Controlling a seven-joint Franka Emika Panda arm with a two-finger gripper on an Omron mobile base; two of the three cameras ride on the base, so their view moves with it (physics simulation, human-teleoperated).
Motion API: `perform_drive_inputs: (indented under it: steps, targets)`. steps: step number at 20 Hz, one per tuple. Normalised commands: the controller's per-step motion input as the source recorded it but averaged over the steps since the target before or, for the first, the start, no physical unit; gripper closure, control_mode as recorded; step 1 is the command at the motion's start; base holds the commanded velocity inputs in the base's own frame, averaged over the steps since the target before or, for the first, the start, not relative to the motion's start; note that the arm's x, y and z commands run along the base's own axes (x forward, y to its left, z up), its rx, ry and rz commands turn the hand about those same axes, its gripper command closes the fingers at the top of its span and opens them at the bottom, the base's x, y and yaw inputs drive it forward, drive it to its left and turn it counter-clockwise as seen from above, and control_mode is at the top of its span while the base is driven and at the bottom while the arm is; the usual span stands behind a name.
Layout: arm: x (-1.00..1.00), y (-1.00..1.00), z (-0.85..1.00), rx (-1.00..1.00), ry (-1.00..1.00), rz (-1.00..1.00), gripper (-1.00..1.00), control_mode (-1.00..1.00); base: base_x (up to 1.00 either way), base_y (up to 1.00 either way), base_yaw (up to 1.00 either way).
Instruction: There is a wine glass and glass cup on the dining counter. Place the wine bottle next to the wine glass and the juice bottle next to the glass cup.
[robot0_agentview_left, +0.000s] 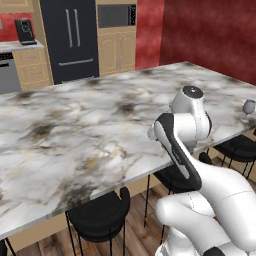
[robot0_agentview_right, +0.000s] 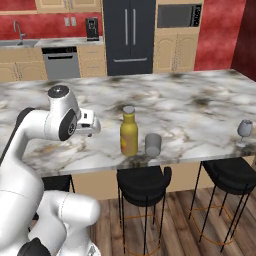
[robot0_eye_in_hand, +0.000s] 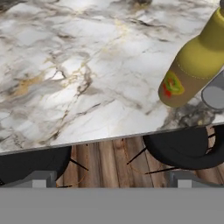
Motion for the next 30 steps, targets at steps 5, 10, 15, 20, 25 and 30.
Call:
perform_drive_inputs:
  steps: [5,10,15,20,25,30]
  targets:
    - [0.0,0.0,0.0,0.0,0.0,0.0,-1.0,1.0,0.0,0.0,0.0]
    - [0.0,0.0,0.0,0.0,0.0,0.0,-1.0,1.0,-0.4,0.04,0.0]
    - [0.0,0.0,0.0,0.0,0.0,0.0,-1.0,1.0,-0.75,0.03,0.0]
    - [0.0,0.0,0.0,0.0,0.0,0.0,-1.0,1.0,-0.73,0.06,0.03]
    - [0.0,0.0,0.0,0.0,0.0,0.0,-1.0,1.0,-0.41,0.62,0.36]
    - [0.0,0.0,0.0,0.0,0.0,0.0,-1.0,1.0,-0.28,0.71,0.44]
